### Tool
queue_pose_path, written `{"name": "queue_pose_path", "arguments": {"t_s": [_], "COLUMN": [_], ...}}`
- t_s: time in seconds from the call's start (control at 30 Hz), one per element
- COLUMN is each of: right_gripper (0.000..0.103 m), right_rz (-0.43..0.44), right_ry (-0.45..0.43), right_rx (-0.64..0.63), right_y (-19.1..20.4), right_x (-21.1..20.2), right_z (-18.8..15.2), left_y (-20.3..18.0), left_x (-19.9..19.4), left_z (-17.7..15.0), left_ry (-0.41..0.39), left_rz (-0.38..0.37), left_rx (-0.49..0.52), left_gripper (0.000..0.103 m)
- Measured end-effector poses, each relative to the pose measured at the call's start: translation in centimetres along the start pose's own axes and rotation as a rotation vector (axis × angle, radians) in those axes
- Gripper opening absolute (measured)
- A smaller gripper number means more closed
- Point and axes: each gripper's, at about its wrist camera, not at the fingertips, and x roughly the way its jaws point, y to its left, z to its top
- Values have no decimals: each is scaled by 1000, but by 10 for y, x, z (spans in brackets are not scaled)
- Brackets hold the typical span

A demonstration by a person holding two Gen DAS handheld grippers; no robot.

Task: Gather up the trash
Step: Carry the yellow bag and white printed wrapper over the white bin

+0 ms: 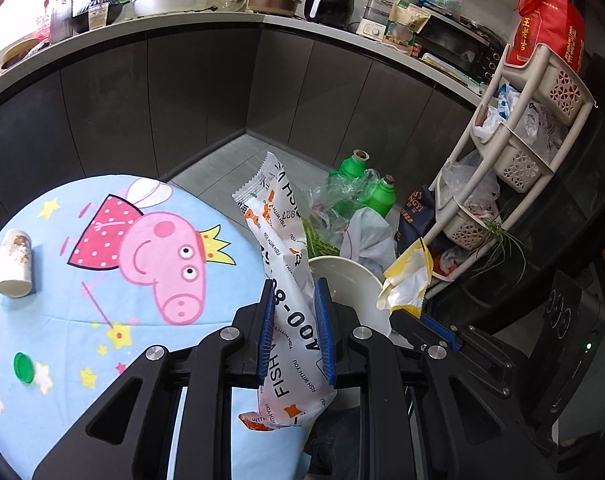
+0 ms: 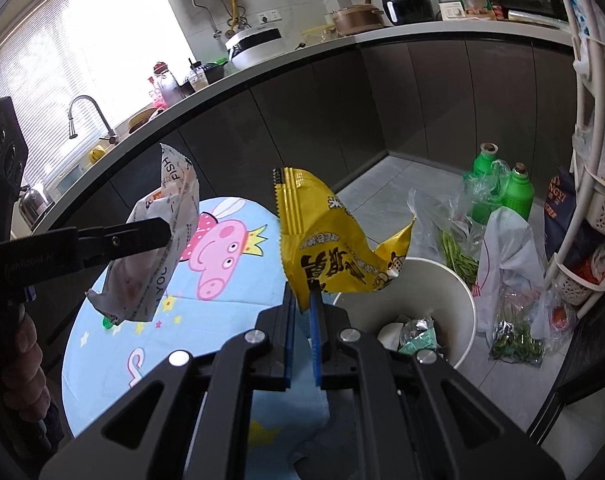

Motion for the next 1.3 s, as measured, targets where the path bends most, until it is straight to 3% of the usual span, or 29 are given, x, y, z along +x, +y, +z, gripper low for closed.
{"name": "queue_pose_path", "arguments": {"t_s": [0.63,1.3], "right_gripper": [8,9], "right_rz": [-35,-34], "right_ry": [76,157], "right_rx": [123,189], "right_y": [-67,-100], "right_x": [48,109], "right_z": [-17,-33], "left_y": [-33,-25], "left_x": [93,177], "left_z": [23,15], "left_ry": [60,187], "left_rz": [-67,-93], "left_rx": [59,37], "left_gripper": [19,19]}}
